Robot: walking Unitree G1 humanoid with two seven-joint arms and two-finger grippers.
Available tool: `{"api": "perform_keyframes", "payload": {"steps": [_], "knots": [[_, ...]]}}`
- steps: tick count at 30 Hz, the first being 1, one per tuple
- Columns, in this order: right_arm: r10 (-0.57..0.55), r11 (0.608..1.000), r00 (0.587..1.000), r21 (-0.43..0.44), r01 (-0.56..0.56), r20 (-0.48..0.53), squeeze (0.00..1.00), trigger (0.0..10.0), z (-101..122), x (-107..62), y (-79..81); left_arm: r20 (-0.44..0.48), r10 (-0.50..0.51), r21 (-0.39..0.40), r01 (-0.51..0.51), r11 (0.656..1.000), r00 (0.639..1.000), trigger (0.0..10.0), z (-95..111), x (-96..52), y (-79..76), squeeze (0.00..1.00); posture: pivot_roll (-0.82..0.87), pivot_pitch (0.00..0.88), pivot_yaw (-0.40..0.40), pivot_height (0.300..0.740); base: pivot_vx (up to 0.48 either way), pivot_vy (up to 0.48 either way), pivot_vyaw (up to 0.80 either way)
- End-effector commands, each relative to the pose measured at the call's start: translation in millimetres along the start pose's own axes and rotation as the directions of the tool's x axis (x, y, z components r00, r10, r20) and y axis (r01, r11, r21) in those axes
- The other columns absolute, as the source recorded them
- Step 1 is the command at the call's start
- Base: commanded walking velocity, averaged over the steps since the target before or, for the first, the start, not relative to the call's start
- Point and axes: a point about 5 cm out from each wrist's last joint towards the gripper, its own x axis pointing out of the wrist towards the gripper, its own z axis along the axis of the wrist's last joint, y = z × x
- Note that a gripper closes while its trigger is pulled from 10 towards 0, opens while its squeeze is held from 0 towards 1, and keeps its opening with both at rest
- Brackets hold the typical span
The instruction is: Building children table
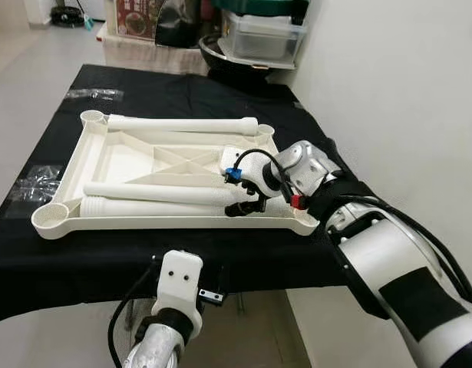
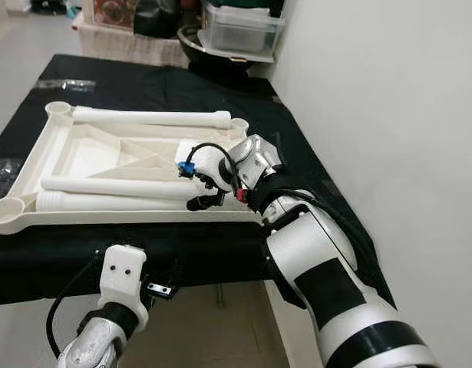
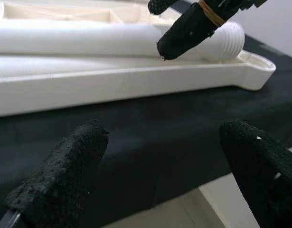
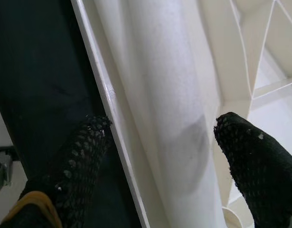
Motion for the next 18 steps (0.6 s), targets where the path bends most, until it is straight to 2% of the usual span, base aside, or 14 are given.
{"api": "perform_keyframes", "payload": {"steps": [1,9,18], "knots": [[-0.028,1.0,0.999,-0.01,0.027,-0.022,0.0,10.0,-0.7,-0.6,-2.2,0.025,-0.063,-0.068,0.064,0.996,0.998,10.0,9.8,-3.3,-26.0,0.0,0.01,0.081,-0.239,0.74,0.0,0.0,0.0],[-0.077,0.997,0.997,-0.002,0.077,-0.022,0.0,10.0,3.2,0.5,-4.3,0.005,-0.058,-0.079,0.058,0.995,0.998,10.0,8.9,-5.9,-27.8,0.0,0.01,0.062,-0.246,0.74,0.0,0.0,0.0],[-0.046,0.999,0.998,-0.004,0.046,-0.034,0.0,10.0,1.2,9.4,4.0,-0.012,-0.051,-0.091,0.049,0.995,0.999,10.0,7.5,-8.3,-29.9,0.0,0.01,0.068,-0.257,0.74,0.0,0.0,0.0]]}}
